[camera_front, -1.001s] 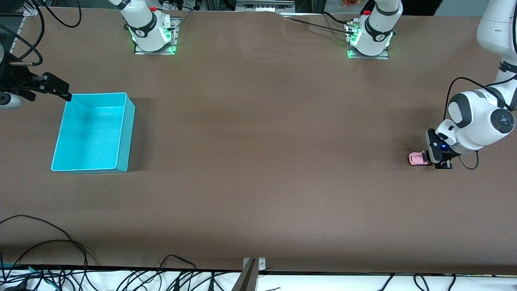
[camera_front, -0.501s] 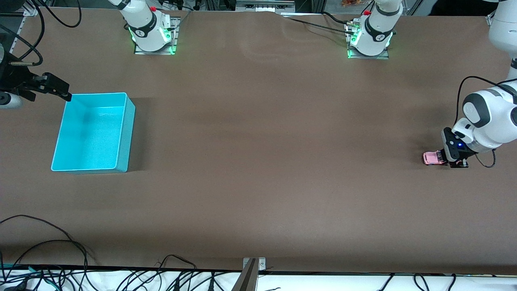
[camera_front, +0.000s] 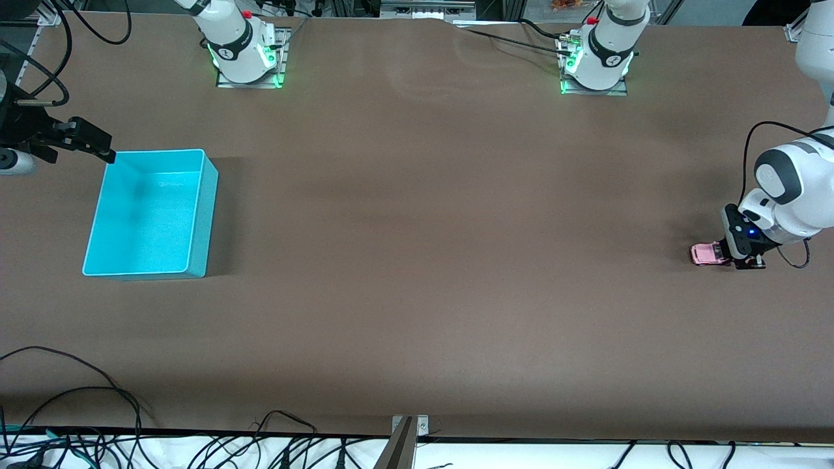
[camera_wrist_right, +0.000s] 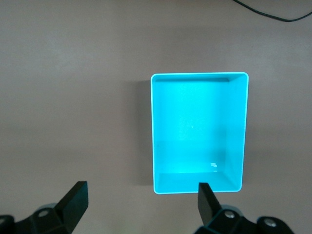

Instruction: Wind and store pink jeep toy

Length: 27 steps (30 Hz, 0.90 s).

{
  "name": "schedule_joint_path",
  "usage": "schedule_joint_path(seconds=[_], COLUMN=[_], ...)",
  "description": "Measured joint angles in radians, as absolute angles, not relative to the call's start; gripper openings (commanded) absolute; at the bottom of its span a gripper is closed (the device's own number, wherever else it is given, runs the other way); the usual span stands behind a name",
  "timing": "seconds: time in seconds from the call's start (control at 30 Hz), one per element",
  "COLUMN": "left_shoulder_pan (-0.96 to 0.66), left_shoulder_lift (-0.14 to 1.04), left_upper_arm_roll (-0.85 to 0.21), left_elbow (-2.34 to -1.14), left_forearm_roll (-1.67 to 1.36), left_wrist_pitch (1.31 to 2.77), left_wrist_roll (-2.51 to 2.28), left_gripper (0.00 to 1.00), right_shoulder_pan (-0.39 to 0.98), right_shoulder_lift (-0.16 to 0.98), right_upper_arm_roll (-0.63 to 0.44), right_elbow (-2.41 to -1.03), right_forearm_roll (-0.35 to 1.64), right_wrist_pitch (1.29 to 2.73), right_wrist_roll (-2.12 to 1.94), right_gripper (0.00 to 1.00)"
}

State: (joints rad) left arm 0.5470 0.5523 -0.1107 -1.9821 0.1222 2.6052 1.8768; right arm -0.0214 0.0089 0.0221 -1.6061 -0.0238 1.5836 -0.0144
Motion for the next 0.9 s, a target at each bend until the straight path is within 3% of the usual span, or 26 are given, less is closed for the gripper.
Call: schedule_joint_path(seconds=[0.6,0.63,0.67,0.7,0.73,0.9], left_shoulder_pan=[0.549,0.55,0.55,0.55,0.55,0.557], left_shoulder_lift=[0.554,0.554,0.554,0.554,0.554,0.562], left_upper_arm_roll=[-0.111,-0.111,-0.111,-0.111,-0.111,-0.109], left_elbow=[-1.98,-1.98,-1.979,-1.979,-1.979,-1.978], left_forearm_roll=[0.122,0.122,0.122,0.122,0.122,0.122], left_wrist_pitch=[2.605,2.605,2.605,2.605,2.605,2.603], left_wrist_roll=[1.893,1.893,1.893,1.893,1.893,1.898], left_gripper=[0.0,0.08,0.28,0.59,1.0,1.0], right_shoulder_pan=[-0.021,-0.021,-0.021,-0.021,-0.021,-0.021], right_shoulder_lift=[0.009,0.009,0.009,0.009,0.009,0.009], right_upper_arm_roll=[0.022,0.022,0.022,0.022,0.022,0.022], right_elbow=[-1.606,-1.606,-1.606,-1.606,-1.606,-1.606], right_forearm_roll=[-0.024,-0.024,-0.024,-0.024,-0.024,-0.024], right_wrist_pitch=[1.584,1.584,1.584,1.584,1.584,1.584], right_wrist_roll=[-0.014,-0.014,-0.014,-0.014,-0.014,-0.014], right_gripper=[1.0,1.0,1.0,1.0,1.0,1.0])
